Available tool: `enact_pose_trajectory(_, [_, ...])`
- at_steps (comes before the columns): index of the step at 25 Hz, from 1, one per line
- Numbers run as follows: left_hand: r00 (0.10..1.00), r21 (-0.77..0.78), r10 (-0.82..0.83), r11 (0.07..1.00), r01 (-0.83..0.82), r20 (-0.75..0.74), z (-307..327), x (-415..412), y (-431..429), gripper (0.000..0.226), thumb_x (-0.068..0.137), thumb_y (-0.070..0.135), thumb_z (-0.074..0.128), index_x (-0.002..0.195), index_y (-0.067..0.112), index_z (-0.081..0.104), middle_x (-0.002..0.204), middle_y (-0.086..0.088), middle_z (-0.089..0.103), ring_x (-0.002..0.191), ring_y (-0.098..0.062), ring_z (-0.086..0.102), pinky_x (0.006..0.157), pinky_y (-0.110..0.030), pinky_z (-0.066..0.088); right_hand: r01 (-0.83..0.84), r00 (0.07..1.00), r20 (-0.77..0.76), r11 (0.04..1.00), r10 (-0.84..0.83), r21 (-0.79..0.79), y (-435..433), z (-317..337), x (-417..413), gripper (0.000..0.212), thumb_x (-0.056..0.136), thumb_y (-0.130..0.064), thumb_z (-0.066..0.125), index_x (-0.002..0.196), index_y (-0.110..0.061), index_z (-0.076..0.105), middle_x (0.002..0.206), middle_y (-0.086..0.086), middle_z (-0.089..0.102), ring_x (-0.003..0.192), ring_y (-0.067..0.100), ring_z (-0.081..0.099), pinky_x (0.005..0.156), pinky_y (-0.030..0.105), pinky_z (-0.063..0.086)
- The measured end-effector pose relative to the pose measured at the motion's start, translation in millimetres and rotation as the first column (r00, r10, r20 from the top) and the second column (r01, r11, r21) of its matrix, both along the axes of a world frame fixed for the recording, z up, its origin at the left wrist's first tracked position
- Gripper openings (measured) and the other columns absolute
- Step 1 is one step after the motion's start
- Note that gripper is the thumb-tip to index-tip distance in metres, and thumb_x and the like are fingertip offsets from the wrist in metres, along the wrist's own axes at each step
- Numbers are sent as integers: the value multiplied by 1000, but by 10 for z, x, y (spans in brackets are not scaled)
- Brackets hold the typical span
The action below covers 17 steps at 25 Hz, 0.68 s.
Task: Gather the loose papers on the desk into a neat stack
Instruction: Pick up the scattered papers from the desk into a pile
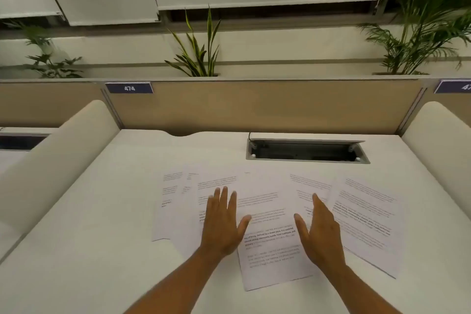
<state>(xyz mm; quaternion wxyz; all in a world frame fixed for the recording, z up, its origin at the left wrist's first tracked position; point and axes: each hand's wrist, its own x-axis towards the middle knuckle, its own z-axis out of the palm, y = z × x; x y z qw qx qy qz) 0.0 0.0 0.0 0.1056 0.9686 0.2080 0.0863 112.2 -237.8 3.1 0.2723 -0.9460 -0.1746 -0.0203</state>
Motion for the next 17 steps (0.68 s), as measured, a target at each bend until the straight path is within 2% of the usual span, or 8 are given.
enact_pose_trajectory(1, [996, -59, 76, 995, -78, -43, -89, -96, -10, 88, 101, 72, 29, 171, 22, 9, 181, -4, -5, 167, -30, -6, 136, -49, -3, 26, 999, -44, 999, -24, 41, -16, -84, -47, 81, 98, -63, 48, 164, -18, 32, 168, 14, 44, 149, 42, 49, 123, 59, 33])
enact_pose_trajectory(3, [971, -113, 222, 966, -231, -85, -269, -298, -1, 84, 104, 63, 40, 170, 18, 15, 181, -8, 7, 167, -30, 2, 135, -47, 0, 93, 992, -82, 996, -93, -12, -133, -257, -163, 78, 96, -59, 52, 158, -13, 42, 156, 17, 57, 138, 42, 58, 115, 64, 42])
enact_pose_trajectory(7, [864, -209, 495, 839, -503, -95, -322, -465, 161, 80, 101, 53, 58, 164, 14, 29, 170, -10, 36, 156, -31, 33, 127, -47, 28, 36, 989, -131, 974, -67, -226, -174, -447, -223, 71, 98, -59, 56, 151, -13, 52, 150, 13, 60, 135, 35, 57, 108, 56, 47])
enact_pose_trajectory(10, [812, -216, 552, 783, -584, -190, -218, -374, 229, 81, 96, 53, 69, 158, 13, 36, 157, -11, 48, 143, -31, 46, 117, -43, 42, -58, 991, -130, 923, 9, -380, -63, -432, -224, 68, 99, -66, 50, 150, -21, 53, 152, 4, 54, 139, 27, 52, 108, 47, 44])
enact_pose_trajectory(14, [737, -251, 614, 694, -675, -284, -83, -239, 293, 78, 86, 47, 82, 146, 14, 45, 140, -13, 58, 128, -31, 56, 105, -41, 50, -129, 988, -130, 905, 82, -405, 109, -382, -284, 66, 101, -66, 42, 153, -26, 50, 157, -2, 49, 142, 21, 47, 114, 43, 38])
enact_pose_trajectory(17, [700, -260, 611, 655, -709, -370, -32, -169, 366, 63, 85, 45, 83, 133, 18, 54, 133, -11, 66, 124, -30, 60, 100, -40, 50, -188, 979, -147, 889, 139, -418, 227, -366, -346, 67, 102, -65, 37, 156, -26, 45, 162, -2, 45, 144, 21, 45, 117, 43, 35])
